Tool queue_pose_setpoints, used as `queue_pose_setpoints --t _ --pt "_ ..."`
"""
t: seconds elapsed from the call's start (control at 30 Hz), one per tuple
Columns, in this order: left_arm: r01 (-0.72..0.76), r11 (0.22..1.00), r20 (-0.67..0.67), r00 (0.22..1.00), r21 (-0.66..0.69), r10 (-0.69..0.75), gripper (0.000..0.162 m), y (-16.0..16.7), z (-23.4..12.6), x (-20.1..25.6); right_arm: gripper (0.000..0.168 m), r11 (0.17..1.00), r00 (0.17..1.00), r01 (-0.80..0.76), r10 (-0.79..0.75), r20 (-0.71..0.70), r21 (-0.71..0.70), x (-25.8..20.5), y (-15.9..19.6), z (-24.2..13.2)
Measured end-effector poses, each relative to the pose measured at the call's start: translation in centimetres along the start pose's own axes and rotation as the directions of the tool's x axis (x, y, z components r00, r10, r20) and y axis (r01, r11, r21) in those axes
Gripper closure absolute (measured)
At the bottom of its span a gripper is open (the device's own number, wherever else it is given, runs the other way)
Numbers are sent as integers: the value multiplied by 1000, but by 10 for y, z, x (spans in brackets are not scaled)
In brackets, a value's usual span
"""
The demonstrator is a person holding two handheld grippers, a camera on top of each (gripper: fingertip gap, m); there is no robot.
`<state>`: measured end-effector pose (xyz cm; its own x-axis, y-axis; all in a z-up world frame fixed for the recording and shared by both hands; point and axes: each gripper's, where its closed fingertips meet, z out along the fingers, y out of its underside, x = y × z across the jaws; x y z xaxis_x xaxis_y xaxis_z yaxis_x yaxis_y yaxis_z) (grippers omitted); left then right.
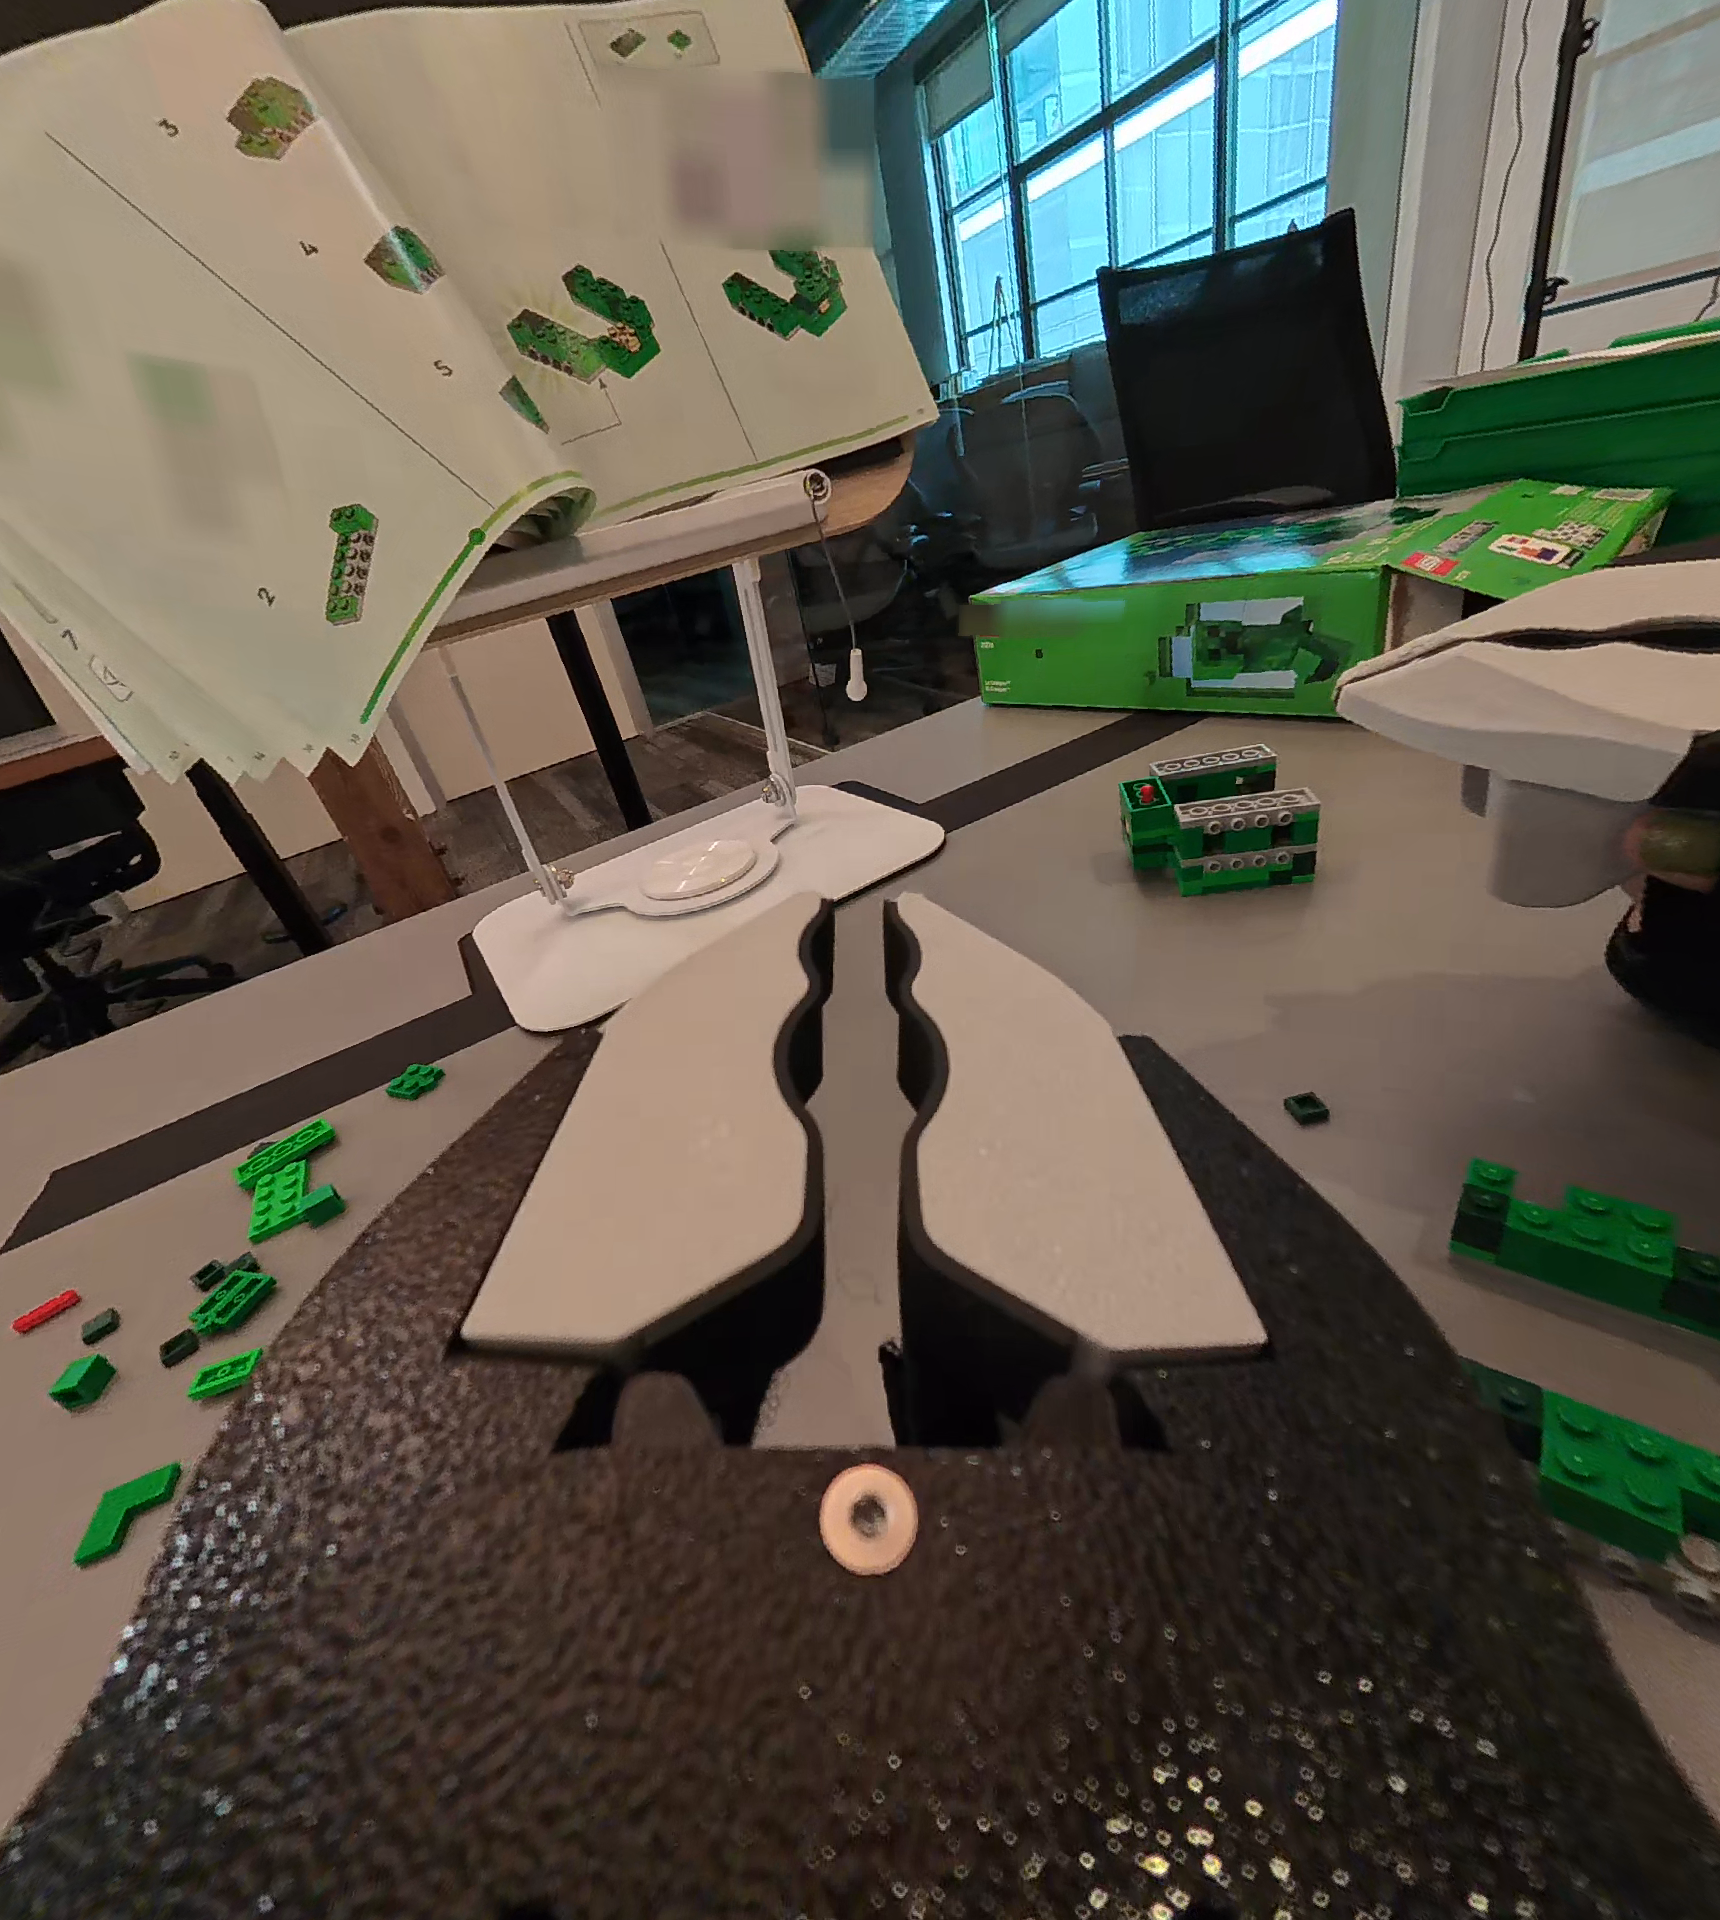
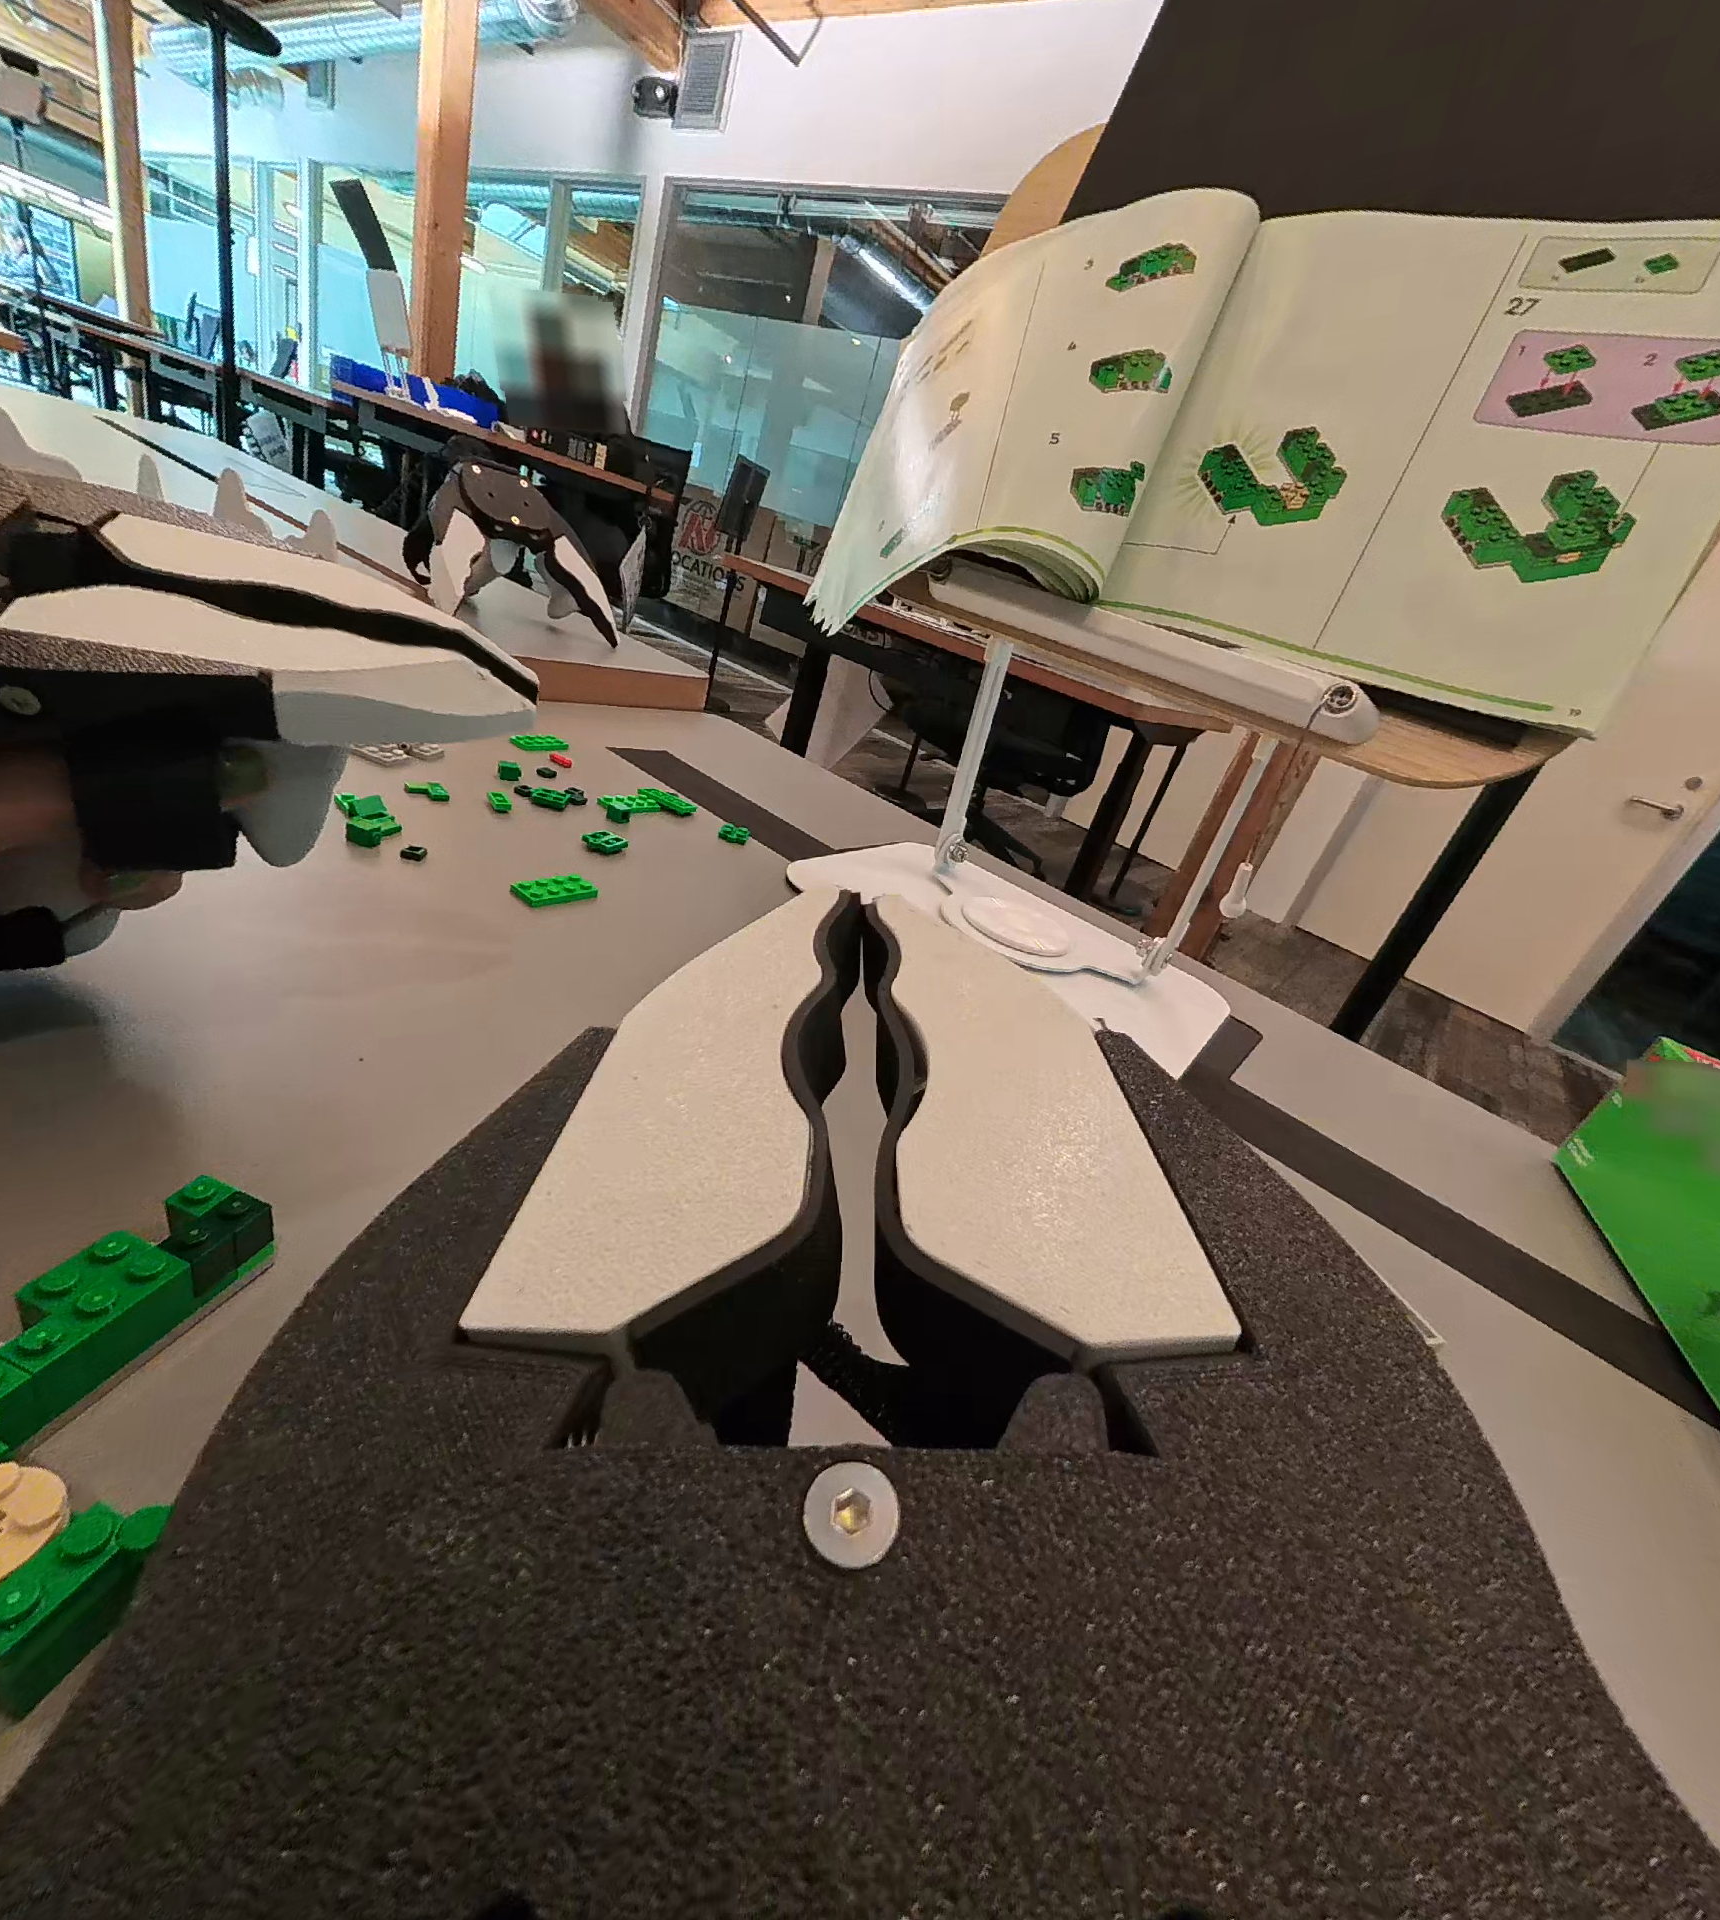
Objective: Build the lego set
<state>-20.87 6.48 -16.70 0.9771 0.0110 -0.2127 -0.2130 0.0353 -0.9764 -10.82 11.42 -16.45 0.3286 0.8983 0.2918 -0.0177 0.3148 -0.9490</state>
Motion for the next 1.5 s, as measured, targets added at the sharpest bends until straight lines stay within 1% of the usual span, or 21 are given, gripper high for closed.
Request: queue_pose_setpoints --t 0.43,0.73,1.5 --pt "24 1000 -8 1000 -13 -24 153 3 2 -1 168 1000 1000 3 -3 6 -1 -1 0 0" --pt "-8 1000 -23 1000 -21 7 154 3 3 4 168 1000 1000 7 -7 10 -2 -2 0 0" --pt "9 999 -39 999 -36 -10 154 7 5 5 168 1000 1000 10 -10 23 3 -3 0 0"
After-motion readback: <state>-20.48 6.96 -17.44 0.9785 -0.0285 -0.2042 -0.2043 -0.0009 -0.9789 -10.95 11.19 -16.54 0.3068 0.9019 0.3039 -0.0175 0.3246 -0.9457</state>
